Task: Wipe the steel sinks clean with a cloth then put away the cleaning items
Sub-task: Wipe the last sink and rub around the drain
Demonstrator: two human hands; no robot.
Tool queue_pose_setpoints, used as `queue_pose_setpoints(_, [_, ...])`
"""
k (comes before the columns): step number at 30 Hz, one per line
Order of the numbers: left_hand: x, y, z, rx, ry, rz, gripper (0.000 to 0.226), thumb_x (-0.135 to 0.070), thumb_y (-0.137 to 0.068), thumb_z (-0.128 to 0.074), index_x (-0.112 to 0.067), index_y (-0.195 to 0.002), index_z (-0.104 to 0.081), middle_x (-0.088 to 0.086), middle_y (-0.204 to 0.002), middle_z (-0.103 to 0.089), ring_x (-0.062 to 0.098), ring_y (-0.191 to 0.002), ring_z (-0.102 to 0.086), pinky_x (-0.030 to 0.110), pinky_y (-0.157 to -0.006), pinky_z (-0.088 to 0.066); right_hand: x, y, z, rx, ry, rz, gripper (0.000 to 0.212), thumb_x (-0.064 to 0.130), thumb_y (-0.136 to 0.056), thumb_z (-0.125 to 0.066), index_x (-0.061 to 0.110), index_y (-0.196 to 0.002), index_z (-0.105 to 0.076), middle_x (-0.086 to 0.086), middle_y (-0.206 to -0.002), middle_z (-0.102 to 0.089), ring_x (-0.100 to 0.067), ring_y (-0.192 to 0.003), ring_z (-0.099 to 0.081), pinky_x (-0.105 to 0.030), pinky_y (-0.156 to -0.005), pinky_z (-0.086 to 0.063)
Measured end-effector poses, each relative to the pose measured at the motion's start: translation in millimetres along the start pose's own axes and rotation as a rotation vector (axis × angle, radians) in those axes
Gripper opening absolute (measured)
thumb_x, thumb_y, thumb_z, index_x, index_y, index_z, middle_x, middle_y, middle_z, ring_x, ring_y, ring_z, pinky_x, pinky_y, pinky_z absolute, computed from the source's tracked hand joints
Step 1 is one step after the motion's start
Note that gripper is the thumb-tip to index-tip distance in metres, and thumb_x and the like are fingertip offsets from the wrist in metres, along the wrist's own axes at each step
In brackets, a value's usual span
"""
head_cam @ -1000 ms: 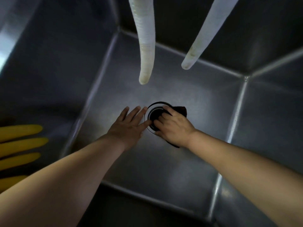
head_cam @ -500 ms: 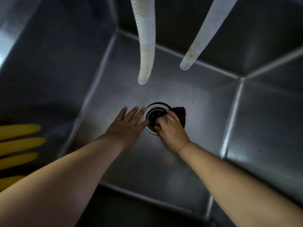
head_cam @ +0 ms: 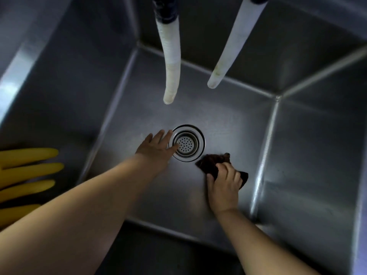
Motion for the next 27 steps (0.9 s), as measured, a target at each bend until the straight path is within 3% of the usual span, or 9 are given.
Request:
queue_pose_setpoints(2, [3, 11, 15, 0.030, -0.031, -0.013, 0.063, -0.023, -0.099, -0.036, -0.030, -0.151, 0.001, 0.008, -0.159, 0.009, 0.028, -0.145, -0.002, 0.043, -0.118, -0.005, 4, 9, 5, 0.035, 0.036, 0.116, 0.040, 0.020, -0.071, -0.077, 0.007, -0.105, -0.061, -0.017, -0.108, -0.061, -0.034, -0.089, -0.051, -0.047, -0.077, -0.048])
queue_pose_setpoints(5, [23, 41, 35, 0.063, -0.138, 0.061, 0.054, -0.026, -0.097, -0.041, -0.031, -0.147, -0.021, 0.006, -0.153, -0.022, 0.029, -0.134, -0.031, 0.042, -0.110, -0.025, 23, 30, 4, 0.073, 0.105, 0.447, 0.040, 0.030, -0.062, -0.079, 0.014, -0.097, -0.066, -0.013, -0.103, -0.065, -0.028, -0.088, -0.042, -0.042, -0.077, -0.043])
queue_pose_setpoints(8, [47, 83, 45, 0.077, -0.163, 0.138, 0.044, -0.036, -0.098, -0.037, -0.033, -0.141, -0.030, 0.001, -0.140, -0.041, 0.024, -0.125, -0.042, 0.039, -0.100, -0.036, 57, 60, -12, 0.184, 0.119, 0.821, 0.045, 0.037, -0.050, -0.085, 0.024, -0.090, -0.071, -0.006, -0.099, -0.069, -0.026, -0.092, -0.044, -0.040, -0.086, -0.042])
queue_pose_setpoints(11, [65, 128, 50, -0.045, -0.133, 0.172, 0.044, -0.046, -0.096, -0.033, -0.036, -0.139, -0.030, -0.004, -0.132, -0.047, 0.021, -0.120, -0.048, 0.035, -0.093, -0.041, 99, 67, -29, 0.287, 0.088, 0.999, 0.044, 0.039, -0.054, -0.079, 0.027, -0.095, -0.071, -0.003, -0.109, -0.068, -0.024, -0.102, -0.050, -0.043, -0.098, -0.044])
queue_pose_setpoints(14, [77, 155, 46, -0.186, 0.028, 0.197, 0.049, -0.053, -0.093, -0.030, -0.040, -0.140, -0.026, -0.010, -0.133, -0.047, 0.018, -0.121, -0.049, 0.032, -0.095, -0.042, 144, 54, -42, 0.311, 0.038, 1.082, 0.044, 0.032, -0.068, -0.070, 0.021, -0.110, -0.067, -0.008, -0.128, -0.059, -0.027, -0.117, -0.054, -0.050, -0.108, -0.030])
queue_pose_setpoints(18, [79, 152, 25, -0.220, 0.222, 0.247, 0.045, -0.046, -0.095, -0.031, -0.039, -0.140, -0.033, -0.008, -0.133, -0.051, 0.018, -0.120, -0.050, 0.032, -0.098, -0.042, 194, 22, -52, 0.337, -0.046, 1.100, 0.051, 0.023, -0.079, -0.065, 0.008, -0.127, -0.057, -0.017, -0.144, -0.043, -0.032, -0.134, -0.038, -0.050, -0.112, -0.020])
queue_pose_setpoints(23, [90, 139, 6, -0.234, 0.329, 0.227, 0.045, -0.046, -0.095, -0.033, -0.039, -0.139, -0.033, -0.006, -0.133, -0.052, 0.018, -0.117, -0.051, 0.032, -0.097, -0.043, 224, -63, -60, 0.293, -0.037, 0.965, 0.052, 0.015, -0.086, -0.054, 0.006, -0.137, -0.046, -0.017, -0.150, -0.033, -0.032, -0.141, -0.027, -0.044, -0.116, -0.009])
queue_pose_setpoints(27, [103, 135, -4, -0.201, 0.300, 0.284, 0.041, -0.046, -0.095, -0.033, -0.034, -0.135, -0.037, -0.003, -0.129, -0.056, 0.020, -0.115, -0.054, 0.036, -0.094, -0.045, 208, -146, -54, 0.249, 0.068, 0.816, 0.053, 0.019, -0.092, -0.043, 0.011, -0.145, -0.034, -0.012, -0.156, -0.019, -0.028, -0.145, -0.013, -0.036, -0.116, 0.000])
Point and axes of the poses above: each hand's wrist, its own y-axis away from the middle knuckle, its own z-axis out of the back of the hand, x = y × z, the point moved 7 cm from there along -y, towards the middle knuckle
